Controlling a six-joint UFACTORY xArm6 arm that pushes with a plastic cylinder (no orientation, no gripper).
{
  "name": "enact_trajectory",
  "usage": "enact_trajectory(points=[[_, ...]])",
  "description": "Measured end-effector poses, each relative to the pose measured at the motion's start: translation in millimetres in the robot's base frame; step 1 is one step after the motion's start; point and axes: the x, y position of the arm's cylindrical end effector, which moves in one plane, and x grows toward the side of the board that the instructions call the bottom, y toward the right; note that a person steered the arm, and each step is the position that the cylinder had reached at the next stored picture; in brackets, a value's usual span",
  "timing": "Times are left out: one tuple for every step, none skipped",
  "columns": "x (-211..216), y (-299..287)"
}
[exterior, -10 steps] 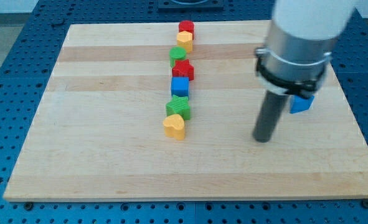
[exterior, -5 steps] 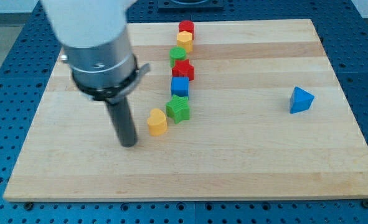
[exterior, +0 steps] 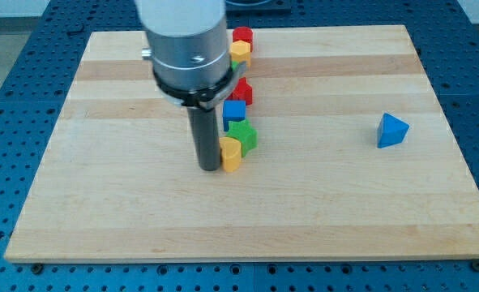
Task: Push the yellow heart towards the blue triangle
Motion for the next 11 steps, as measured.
enact_trajectory(points=[[-9.3,27.6],[-20.2,54.6],[-29.1,80.4],[-31.0,105.2],[-31.0,108.1],[-33.6,115.4],[-37.3,141.5],[-42.9,170.2],[-44.7,187.2],[-48.5,180.3],[-56.9,166.3]])
